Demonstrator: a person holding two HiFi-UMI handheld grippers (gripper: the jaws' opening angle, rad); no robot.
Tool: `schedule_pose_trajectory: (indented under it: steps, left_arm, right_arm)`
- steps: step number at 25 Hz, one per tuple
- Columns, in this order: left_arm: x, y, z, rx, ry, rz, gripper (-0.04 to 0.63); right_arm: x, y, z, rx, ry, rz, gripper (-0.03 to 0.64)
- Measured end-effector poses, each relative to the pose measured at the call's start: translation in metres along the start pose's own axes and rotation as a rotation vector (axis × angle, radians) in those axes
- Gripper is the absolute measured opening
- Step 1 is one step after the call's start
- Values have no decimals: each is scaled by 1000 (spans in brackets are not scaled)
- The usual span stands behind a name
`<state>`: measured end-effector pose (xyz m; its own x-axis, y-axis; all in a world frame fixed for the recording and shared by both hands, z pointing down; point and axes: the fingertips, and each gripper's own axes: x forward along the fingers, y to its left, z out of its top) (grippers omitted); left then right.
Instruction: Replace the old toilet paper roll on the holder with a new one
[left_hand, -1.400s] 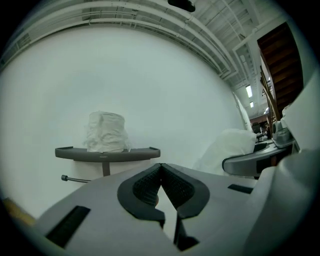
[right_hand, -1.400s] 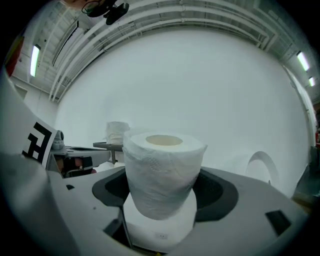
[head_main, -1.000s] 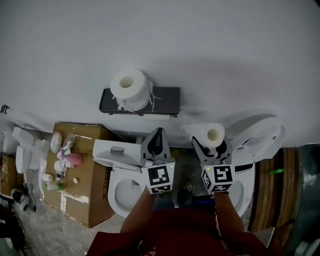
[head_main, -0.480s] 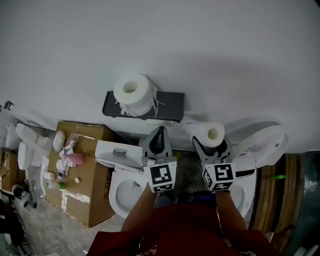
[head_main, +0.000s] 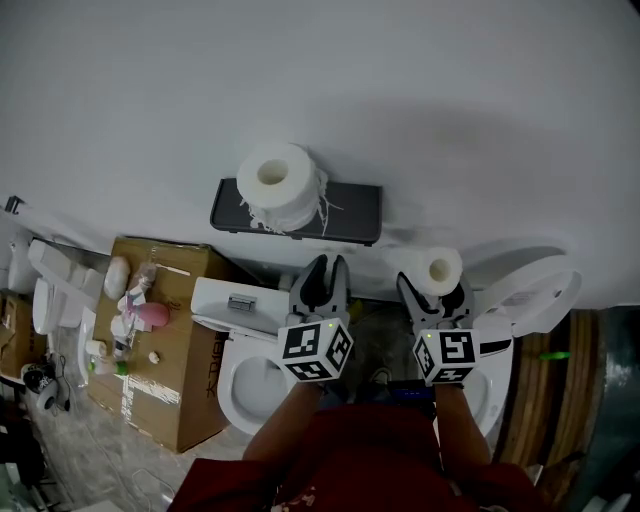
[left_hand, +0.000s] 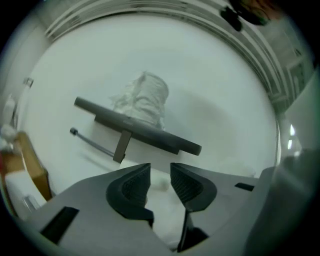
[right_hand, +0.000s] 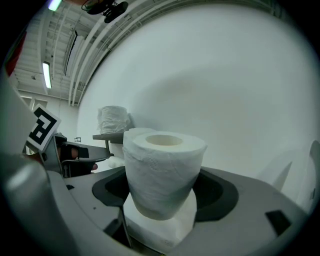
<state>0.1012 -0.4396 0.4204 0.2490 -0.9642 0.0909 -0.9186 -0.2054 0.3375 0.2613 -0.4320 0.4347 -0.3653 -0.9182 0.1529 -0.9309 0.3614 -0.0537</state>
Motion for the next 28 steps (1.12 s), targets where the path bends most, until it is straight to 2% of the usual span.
schedule_pose_trajectory:
  steps: [1, 5, 7, 8, 16, 17, 18, 19, 28]
  left_arm:
    - [1, 5, -5, -116, 7, -14, 163]
    - [12, 30, -27, -615, 9, -64, 260]
    - [20, 37, -32, -793, -11, -96, 284]
    - [25, 40, -32, -839, -23, -107, 291]
    - [58, 52, -26, -1008, -99, -107, 301]
    - [60, 53, -27, -1021, -103, -102, 297]
    - [62, 53, -28, -1032, -105, -99, 258]
    - [63, 54, -29, -1041, -108, -98, 236]
    - [64, 32, -28, -1071, -88, -152, 227]
  right_arm:
    - [0, -1, -1, 2, 2, -5, 387]
    - [0, -4, -5, 1, 10, -20, 387]
    - [1, -6, -5, -1, 12, -27, 387]
    - [1, -7, -5, -2, 13, -30, 387]
    - [0, -15, -5, -8, 21, -59, 387]
    - [0, -16, -5, -8, 21, -62, 387]
    - [1, -17, -5, -8, 21, -64, 387]
    - [1, -18, -5, -8, 22, -66, 387]
    - [-1, -23, -2, -8, 15, -90, 387]
